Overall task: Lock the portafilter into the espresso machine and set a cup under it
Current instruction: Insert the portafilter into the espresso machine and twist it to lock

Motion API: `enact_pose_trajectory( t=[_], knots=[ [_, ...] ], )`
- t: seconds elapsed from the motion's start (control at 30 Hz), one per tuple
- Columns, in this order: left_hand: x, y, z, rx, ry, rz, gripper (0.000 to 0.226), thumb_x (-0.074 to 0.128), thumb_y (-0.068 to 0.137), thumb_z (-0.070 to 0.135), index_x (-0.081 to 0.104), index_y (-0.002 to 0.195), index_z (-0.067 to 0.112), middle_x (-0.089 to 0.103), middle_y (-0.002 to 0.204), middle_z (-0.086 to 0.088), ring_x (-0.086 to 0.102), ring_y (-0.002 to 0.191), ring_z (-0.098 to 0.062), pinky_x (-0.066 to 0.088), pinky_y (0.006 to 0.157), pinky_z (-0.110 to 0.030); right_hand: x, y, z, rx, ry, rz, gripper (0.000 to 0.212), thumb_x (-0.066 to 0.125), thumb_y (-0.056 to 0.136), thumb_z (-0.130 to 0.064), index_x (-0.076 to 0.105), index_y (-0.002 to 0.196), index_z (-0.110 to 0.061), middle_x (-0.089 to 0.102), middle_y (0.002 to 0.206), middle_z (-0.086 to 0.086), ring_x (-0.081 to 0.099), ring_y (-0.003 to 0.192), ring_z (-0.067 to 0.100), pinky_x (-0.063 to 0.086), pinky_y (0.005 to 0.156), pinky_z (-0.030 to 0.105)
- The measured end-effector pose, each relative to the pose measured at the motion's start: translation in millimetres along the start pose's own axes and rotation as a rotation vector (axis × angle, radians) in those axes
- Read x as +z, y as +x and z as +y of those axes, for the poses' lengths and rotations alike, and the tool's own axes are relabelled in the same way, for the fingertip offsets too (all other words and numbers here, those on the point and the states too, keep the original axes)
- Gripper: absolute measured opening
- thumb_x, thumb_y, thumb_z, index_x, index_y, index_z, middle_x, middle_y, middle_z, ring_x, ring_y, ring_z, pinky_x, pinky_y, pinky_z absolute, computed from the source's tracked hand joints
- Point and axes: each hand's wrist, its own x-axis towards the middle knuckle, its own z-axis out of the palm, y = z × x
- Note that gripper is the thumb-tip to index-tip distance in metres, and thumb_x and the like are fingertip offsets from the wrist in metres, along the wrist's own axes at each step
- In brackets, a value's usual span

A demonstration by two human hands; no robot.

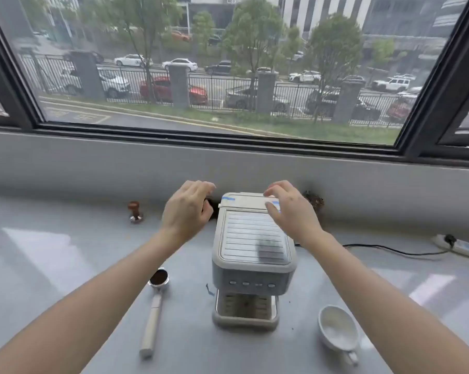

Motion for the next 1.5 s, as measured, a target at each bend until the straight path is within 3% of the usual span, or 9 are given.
enact_pose_trajectory(
  t=[0.2,0.4,0.5,0.63,0.8,0.97,1.1,1.23,1.5],
  knots=[
    [28,-83,-39,-0.225,0.082,-0.130,0.033,0.063,0.072,-0.004,0.059,0.103,0.007,0.065,0.095,-0.006,0.057,0.091,-0.030,0.050,0.062,-0.040,40,-29,7,0.151,0.005,-0.106,0.023,0.051,0.089,-0.020,0.061,0.110,-0.017,0.056,0.125,-0.004,0.051,0.117,0.018,0.045,0.087,0.033],
    [44,-153,-72,-0.436,0.129,-0.256,0.027,0.066,0.069,-0.008,0.060,0.093,0.003,0.063,0.087,-0.012,0.058,0.084,-0.035,0.048,0.060,-0.040,60,-39,2,0.129,-0.034,-0.101,0.024,0.047,0.091,-0.021,0.062,0.109,-0.017,0.063,0.119,-0.003,0.052,0.113,0.019,0.039,0.091,0.031],
    [50,-186,-82,-0.520,0.168,-0.332,0.021,0.068,0.072,-0.003,0.057,0.089,0.003,0.060,0.085,-0.012,0.056,0.080,-0.035,0.045,0.057,-0.039,64,-41,-1,0.146,-0.062,-0.104,0.031,0.042,0.094,-0.025,0.057,0.120,-0.019,0.056,0.134,-0.003,0.047,0.123,0.016,0.034,0.095,0.027],
    [58,-218,-91,-0.676,0.218,-0.430,0.019,0.067,0.078,0.006,0.056,0.093,0.000,0.058,0.089,-0.017,0.055,0.081,-0.036,0.042,0.056,-0.040,71,-49,-5,0.128,-0.132,-0.202,0.043,0.035,0.097,-0.034,0.043,0.137,-0.021,0.036,0.153,0.001,0.028,0.142,0.018,0.021,0.115,0.033],
    [69,-249,-83,-0.954,0.234,-0.616,0.033,0.053,0.090,0.038,0.047,0.093,0.005,0.055,0.095,-0.011,0.056,0.086,-0.031,0.045,0.059,-0.039,72,-52,-4,0.142,-0.152,-0.207,0.045,0.032,0.096,-0.040,0.040,0.139,-0.027,0.032,0.155,-0.004,0.024,0.144,0.015,0.019,0.117,0.035],
    [81,-275,-74,-1.057,0.153,-0.741,0.027,0.050,0.089,0.031,0.040,0.094,0.006,0.054,0.096,-0.011,0.060,0.078,-0.033,0.046,0.064,-0.038,71,-52,-6,0.146,-0.142,-0.195,0.044,0.033,0.095,-0.039,0.042,0.137,-0.027,0.034,0.154,-0.005,0.025,0.143,0.014,0.019,0.117,0.034],
    [88,-280,-71,-1.092,0.130,-0.717,0.020,0.046,0.091,0.022,0.039,0.091,0.004,0.056,0.093,-0.013,0.055,0.072,-0.032,0.044,0.062,-0.038,72,-52,-5,0.154,-0.140,-0.187,0.045,0.032,0.095,-0.041,0.041,0.137,-0.028,0.033,0.154,-0.005,0.025,0.143,0.014,0.019,0.117,0.035],
    [94,-280,-74,-1.174,0.029,-0.631,0.015,0.045,0.090,0.013,0.034,0.083,0.005,0.053,0.071,-0.011,0.053,0.062,-0.030,0.041,0.056,-0.037,73,-50,-1,0.144,-0.158,-0.293,0.050,0.025,0.095,-0.047,0.029,0.143,-0.034,0.020,0.159,-0.009,0.012,0.147,0.012,0.007,0.120,0.035],
    [85,-283,-63,-1.127,-0.016,-0.566,0.016,0.055,0.086,0.021,0.042,0.083,0.013,0.057,0.065,-0.008,0.055,0.055,-0.026,0.038,0.046,-0.032,75,-49,2,0.125,-0.179,-0.340,0.055,0.021,0.093,-0.053,0.021,0.145,-0.037,0.014,0.160,-0.009,0.007,0.148,0.011,0.002,0.119,0.036]
  ],
)
